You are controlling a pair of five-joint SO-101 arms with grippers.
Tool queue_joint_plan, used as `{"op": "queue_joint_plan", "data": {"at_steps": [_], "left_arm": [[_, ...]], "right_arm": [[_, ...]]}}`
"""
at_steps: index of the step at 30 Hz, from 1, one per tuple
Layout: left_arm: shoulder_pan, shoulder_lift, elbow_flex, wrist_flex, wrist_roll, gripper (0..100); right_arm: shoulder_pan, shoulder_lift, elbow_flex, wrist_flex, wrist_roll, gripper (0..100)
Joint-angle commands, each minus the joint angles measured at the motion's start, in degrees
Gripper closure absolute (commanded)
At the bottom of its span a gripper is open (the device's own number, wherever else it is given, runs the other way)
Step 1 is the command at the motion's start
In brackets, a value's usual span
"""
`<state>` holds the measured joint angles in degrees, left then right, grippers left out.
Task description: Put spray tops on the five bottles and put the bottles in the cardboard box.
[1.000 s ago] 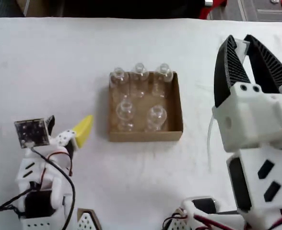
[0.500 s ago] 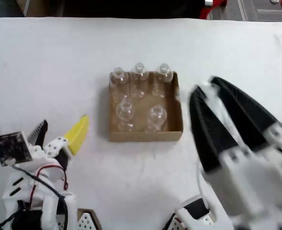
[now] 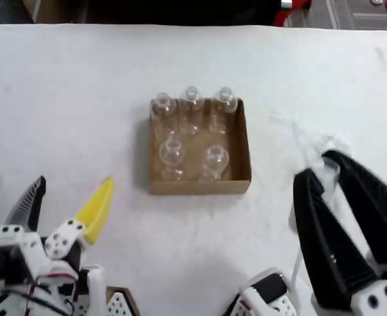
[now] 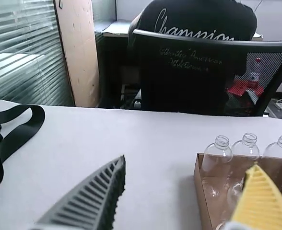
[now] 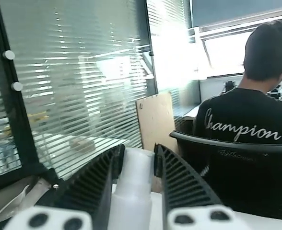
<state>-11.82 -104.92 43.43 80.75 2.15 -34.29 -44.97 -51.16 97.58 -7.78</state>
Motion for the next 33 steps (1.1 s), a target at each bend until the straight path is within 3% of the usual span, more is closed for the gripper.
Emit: {"op": "queue_joint_plan", "data": {"at_steps": [1,10,14,19,23,27,33], "left_arm": [[3.65,0.66,-6.15,1.05,-0.62,63],[22.64,0.66,-11.87,2.99,-0.62,63],[27.65,0.66,-10.99,2.99,-0.62,63],[28.44,0.66,-7.56,2.64,-0.62,63],[28.44,0.66,-3.60,0.62,-0.62,63],[28.44,0.66,0.18,-3.69,-0.53,63],[28.44,0.66,6.77,-10.55,4.13,61]], "right_arm": [[-5.58,-1.01,8.00,-0.04,0.79,98.2],[-0.22,-7.60,28.31,-14.46,0.53,98.1],[2.68,-10.68,47.03,-30.73,0.35,98.1],[3.38,-15.08,71.38,-53.85,0.53,98.2],[2.95,-16.57,83.16,-66.07,0.70,98.2],[1.45,-16.66,87.03,-70.29,0.35,98.2],[-8.92,-17.10,87.21,-69.41,0.70,98.2]]}}
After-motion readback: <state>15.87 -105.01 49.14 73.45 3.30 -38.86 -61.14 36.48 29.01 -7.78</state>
